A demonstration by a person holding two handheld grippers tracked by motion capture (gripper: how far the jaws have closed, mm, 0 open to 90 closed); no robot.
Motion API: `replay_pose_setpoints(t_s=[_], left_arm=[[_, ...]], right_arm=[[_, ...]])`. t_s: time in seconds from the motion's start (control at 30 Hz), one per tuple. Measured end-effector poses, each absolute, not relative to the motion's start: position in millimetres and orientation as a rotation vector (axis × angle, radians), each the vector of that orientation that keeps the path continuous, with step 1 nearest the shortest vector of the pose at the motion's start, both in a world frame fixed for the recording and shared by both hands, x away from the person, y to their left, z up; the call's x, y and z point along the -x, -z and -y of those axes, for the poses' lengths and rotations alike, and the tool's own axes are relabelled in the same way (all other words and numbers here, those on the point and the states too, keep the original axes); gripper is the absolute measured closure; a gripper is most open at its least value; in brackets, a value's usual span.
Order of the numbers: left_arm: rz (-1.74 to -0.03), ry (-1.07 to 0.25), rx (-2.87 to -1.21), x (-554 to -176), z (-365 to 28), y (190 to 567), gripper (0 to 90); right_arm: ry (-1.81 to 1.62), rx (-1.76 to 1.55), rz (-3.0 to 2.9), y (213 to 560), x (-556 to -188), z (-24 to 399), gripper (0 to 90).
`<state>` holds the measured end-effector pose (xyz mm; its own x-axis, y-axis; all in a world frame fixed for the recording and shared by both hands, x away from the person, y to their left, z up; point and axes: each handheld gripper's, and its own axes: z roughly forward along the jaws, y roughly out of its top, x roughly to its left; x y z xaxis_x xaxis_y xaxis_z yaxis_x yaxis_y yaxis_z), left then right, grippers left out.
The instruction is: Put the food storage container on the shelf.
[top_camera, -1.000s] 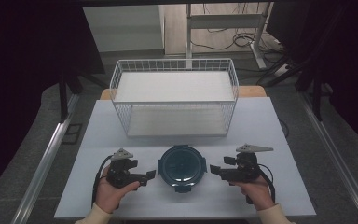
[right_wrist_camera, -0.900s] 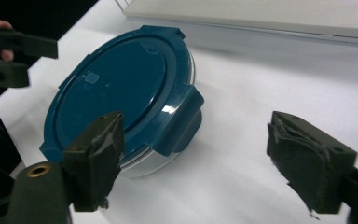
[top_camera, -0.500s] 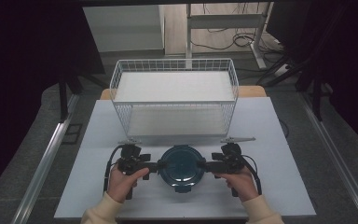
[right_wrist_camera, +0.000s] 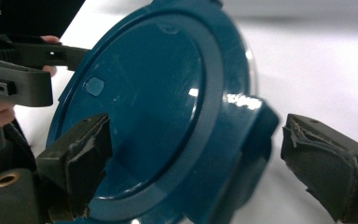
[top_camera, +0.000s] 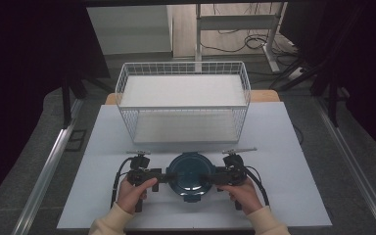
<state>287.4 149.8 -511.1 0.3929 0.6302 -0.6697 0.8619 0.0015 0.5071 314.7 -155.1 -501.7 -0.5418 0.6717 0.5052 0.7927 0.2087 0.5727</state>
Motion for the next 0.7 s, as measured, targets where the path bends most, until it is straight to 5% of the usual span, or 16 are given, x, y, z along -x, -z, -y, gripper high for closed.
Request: replay_pose_setpoints(t_s=[0.47, 0.7], left_arm=[[-1.316, 0.446, -1.691, -288.2, -134.9, 525.4, 18.7], [-1.348, 0.434, -1.663, -286.5, -136.3, 524.3, 23.2]], right_arm=[[1.216, 1.461, 2.172, 510.1, -313.7, 151.8, 11.3], [1.199, 1.51, 2.091, 508.6, -313.7, 160.0, 20.0]])
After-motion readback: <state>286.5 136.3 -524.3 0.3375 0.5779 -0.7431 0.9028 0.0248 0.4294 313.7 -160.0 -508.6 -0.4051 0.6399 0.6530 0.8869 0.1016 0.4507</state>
